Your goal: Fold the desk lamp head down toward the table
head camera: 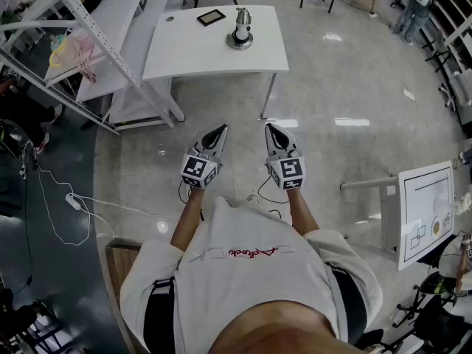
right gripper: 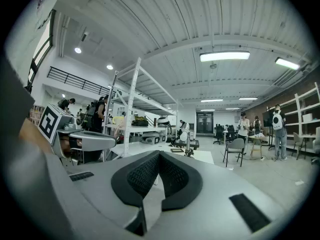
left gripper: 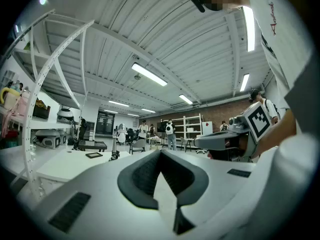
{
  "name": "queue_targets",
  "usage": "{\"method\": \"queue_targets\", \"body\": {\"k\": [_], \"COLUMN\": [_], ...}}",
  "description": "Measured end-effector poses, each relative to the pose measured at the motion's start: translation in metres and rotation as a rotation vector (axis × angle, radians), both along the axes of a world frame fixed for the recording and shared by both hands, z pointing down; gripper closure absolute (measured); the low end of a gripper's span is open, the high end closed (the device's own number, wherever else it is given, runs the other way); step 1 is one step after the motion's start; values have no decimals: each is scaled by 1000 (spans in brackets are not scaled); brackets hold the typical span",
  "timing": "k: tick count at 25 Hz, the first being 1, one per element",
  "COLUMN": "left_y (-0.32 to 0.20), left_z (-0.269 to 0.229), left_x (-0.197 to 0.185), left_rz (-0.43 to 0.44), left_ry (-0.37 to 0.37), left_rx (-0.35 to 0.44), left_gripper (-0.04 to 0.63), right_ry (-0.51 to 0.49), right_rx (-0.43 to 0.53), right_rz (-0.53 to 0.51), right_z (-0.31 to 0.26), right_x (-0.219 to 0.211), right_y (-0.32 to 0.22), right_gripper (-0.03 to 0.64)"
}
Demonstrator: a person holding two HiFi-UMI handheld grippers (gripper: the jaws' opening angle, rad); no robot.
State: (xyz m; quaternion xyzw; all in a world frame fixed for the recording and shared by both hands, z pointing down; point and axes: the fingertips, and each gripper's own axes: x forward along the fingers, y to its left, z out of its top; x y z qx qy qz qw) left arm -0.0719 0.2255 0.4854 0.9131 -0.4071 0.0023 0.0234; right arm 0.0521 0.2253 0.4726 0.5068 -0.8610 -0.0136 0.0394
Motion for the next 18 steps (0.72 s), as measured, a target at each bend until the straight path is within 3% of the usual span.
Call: {"method": "queue_targets", "body": {"k": [18], "left_y": [-4], "left_z": [3], "left_x": [21], "left_rz": [-22], "left_ry": [-12], "left_rx": [-12], "left_gripper": [575], "right_ry": [-18], "right_rx": [23], "right_rz": [-24], "right_z": [-3], "right_x": [16], "right_y": [-1], "right_gripper": [597]}}
